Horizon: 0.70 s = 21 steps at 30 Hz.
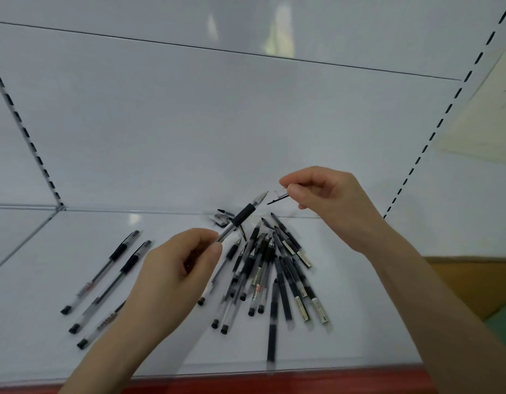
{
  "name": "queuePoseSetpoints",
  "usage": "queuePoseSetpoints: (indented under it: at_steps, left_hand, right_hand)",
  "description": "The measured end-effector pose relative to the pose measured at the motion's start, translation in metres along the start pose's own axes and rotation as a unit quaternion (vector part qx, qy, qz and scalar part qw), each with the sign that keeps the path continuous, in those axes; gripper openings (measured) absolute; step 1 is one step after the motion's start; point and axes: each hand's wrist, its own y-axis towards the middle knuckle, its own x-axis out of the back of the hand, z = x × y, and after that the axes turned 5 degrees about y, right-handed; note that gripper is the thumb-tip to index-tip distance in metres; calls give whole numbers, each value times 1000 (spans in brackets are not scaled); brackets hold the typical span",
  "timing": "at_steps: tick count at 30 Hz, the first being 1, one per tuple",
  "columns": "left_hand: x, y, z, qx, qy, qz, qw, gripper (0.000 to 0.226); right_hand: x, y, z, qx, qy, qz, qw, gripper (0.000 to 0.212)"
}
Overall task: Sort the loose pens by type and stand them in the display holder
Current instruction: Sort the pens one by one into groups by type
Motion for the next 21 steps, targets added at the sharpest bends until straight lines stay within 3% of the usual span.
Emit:
queuePoseSetpoints:
  at_steps: [11, 16, 21]
  left_hand:
    - [-1, -2, -2, -3, 18, 15, 1000, 18]
    - [-5, 1, -3, -6, 14, -12, 1000, 24]
    - [-12, 5, -2, -20, 35, -38, 998, 30]
  right_hand:
    - [-8, 1, 3, -24, 39, 81, 996, 21]
    - [-25, -2, -10, -41, 137, -10, 990, 17]
    - [-44, -9, -21, 2, 120, -75, 990, 18]
